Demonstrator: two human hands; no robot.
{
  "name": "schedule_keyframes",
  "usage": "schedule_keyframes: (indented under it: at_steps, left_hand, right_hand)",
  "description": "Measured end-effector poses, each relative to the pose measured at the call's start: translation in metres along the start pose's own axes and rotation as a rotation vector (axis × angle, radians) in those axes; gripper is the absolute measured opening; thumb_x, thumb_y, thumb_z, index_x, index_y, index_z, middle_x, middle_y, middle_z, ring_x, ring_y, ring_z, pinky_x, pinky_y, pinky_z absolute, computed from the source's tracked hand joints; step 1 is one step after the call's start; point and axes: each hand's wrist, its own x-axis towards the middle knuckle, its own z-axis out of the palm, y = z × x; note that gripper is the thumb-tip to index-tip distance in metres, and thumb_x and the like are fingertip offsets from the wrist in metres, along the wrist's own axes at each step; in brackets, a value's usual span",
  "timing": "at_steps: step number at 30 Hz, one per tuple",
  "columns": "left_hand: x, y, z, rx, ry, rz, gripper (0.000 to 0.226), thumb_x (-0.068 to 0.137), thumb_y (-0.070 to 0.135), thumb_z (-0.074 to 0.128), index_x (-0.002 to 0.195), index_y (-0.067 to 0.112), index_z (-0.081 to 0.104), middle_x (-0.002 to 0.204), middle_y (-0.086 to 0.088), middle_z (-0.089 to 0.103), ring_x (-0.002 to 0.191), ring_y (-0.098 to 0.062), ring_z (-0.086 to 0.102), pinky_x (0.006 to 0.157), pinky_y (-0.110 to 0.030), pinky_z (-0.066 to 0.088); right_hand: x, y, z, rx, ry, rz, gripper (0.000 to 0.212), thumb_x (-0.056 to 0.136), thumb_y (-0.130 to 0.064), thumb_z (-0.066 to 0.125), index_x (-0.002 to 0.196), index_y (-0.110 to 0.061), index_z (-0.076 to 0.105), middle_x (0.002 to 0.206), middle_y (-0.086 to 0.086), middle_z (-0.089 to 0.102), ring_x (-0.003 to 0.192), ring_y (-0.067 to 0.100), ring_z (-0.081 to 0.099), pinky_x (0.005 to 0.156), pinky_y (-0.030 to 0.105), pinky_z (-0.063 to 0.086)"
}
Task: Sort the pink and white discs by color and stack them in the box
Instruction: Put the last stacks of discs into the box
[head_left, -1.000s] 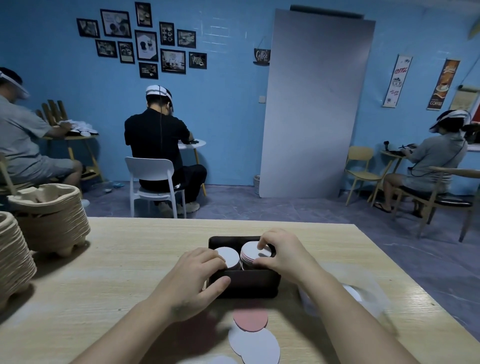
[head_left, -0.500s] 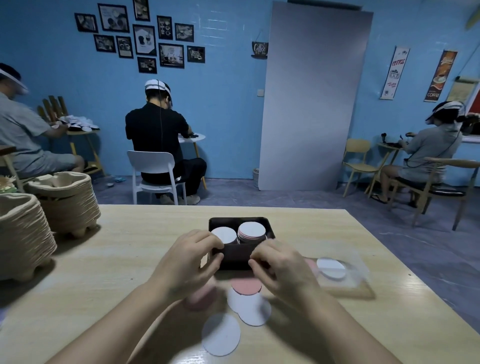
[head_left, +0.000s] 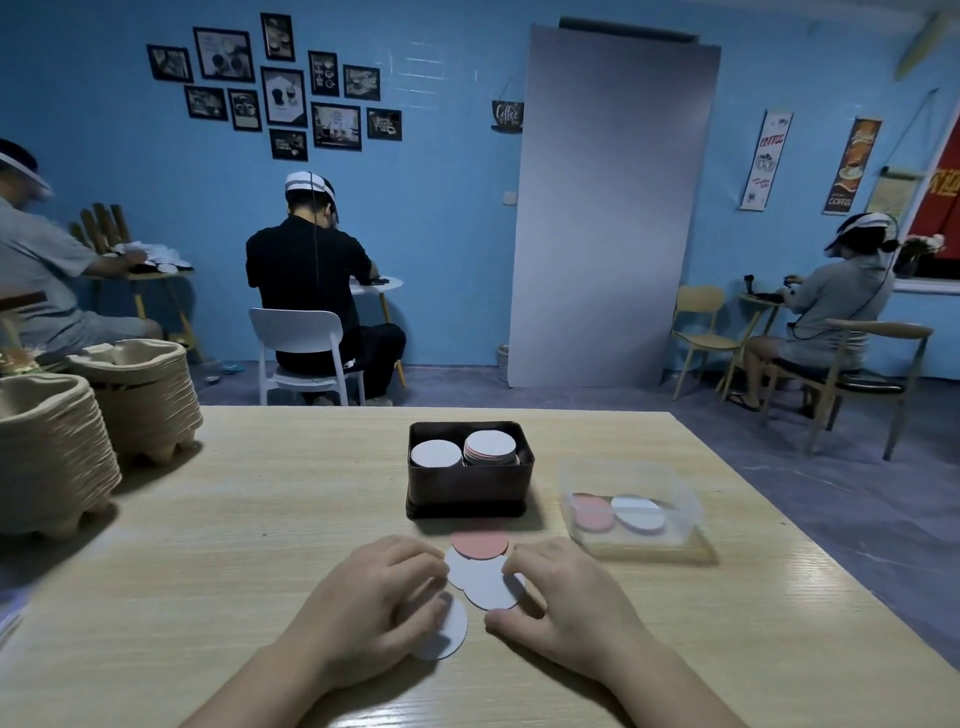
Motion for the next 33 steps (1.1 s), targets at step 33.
schedule_keyframes:
  at_steps: [33]
  left_hand:
    - [-0.011,-0.002,-0.005,0.054,0.12,-0.065,0.06,0.07,0.062,0.08,0.117,0.028,0.065,0.107,0.02,0.067,0.098,-0.003,0.061,0.087,-0.03,0.047]
  right_hand:
    - [-0.008,0.004,0.003,0.108,0.153,-0.064,0.041,0.081,-0.065,0.068,0.085,-0.028,0.051,0.098,-0.009,0.069,0.093,0.017,0.066,0.07,0.037,0.054]
